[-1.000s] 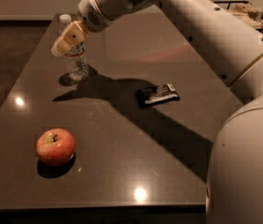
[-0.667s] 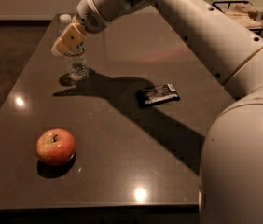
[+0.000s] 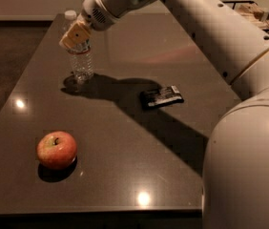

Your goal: Knock water bottle over

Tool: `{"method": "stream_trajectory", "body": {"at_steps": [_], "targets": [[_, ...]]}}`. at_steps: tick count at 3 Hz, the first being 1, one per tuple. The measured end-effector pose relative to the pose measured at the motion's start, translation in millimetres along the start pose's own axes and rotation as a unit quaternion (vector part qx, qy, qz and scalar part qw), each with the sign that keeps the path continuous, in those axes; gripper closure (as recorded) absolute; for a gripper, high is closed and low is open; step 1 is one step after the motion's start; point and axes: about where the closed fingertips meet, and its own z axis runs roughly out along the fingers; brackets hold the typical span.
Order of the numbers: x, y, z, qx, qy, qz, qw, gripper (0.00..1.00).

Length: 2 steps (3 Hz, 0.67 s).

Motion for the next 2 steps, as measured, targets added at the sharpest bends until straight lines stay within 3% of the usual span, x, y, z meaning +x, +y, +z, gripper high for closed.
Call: {"method": "stream_trajectory", "body": {"at_steps": [1, 2], "targets": [[0, 0, -33, 0.002, 0.020, 0.008, 0.9998, 0.88], [6, 9, -64, 0.005, 0.073, -0.008, 0.9973, 1.00]]}}
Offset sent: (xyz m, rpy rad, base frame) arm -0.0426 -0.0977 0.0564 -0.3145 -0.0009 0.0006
